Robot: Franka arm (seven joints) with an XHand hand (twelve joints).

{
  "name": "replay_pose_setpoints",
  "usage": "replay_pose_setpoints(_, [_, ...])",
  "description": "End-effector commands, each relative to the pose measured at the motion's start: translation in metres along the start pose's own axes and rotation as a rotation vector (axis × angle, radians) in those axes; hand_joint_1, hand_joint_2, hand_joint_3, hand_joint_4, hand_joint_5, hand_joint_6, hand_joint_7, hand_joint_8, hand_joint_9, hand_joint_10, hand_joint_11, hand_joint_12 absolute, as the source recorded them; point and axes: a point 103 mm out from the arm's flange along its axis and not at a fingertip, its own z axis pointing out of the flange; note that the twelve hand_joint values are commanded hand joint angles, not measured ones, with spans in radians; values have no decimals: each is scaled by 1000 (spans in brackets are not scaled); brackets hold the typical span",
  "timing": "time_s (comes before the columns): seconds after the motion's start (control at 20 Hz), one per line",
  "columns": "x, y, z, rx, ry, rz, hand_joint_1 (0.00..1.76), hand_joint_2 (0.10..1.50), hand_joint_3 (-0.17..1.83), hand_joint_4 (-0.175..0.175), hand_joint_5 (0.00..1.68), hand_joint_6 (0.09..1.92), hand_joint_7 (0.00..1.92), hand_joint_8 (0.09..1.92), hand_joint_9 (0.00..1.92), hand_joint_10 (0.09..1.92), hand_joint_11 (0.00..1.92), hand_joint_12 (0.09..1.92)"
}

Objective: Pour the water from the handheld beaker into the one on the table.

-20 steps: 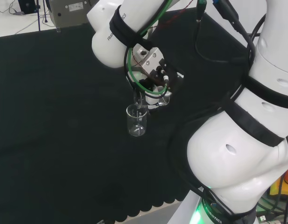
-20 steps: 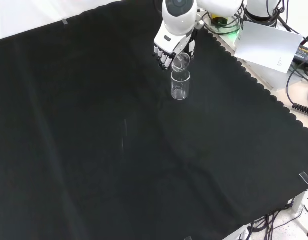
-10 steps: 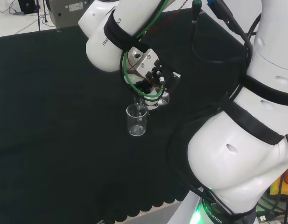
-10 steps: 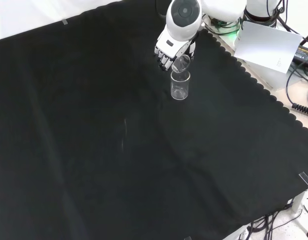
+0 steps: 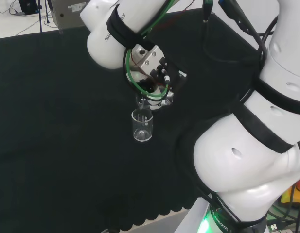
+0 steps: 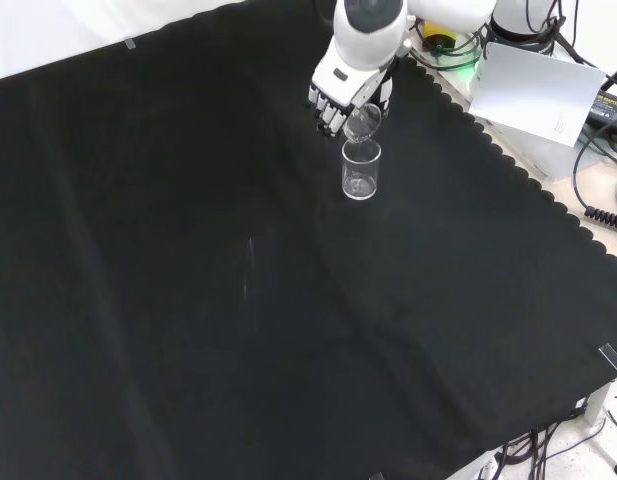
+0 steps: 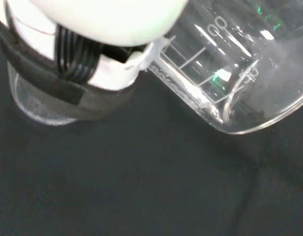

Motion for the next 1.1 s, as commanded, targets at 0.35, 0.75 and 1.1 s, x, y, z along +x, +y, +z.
replay_pose_setpoints(0.35, [7, 5, 19, 127, -127, 12, 1213, 755, 389, -125, 1457, 217, 1885, 87, 1920, 134, 1533, 475])
replay_pose_setpoints(0.75, [5, 5, 21, 141, -128, 8, 1213, 755, 390, -123, 1456, 219, 1883, 87, 1920, 132, 1531, 473])
replay_pose_setpoints(1.1, [8, 5, 18, 131, -158, 14, 1212, 754, 391, -121, 1455, 221, 1882, 87, 1920, 130, 1528, 471])
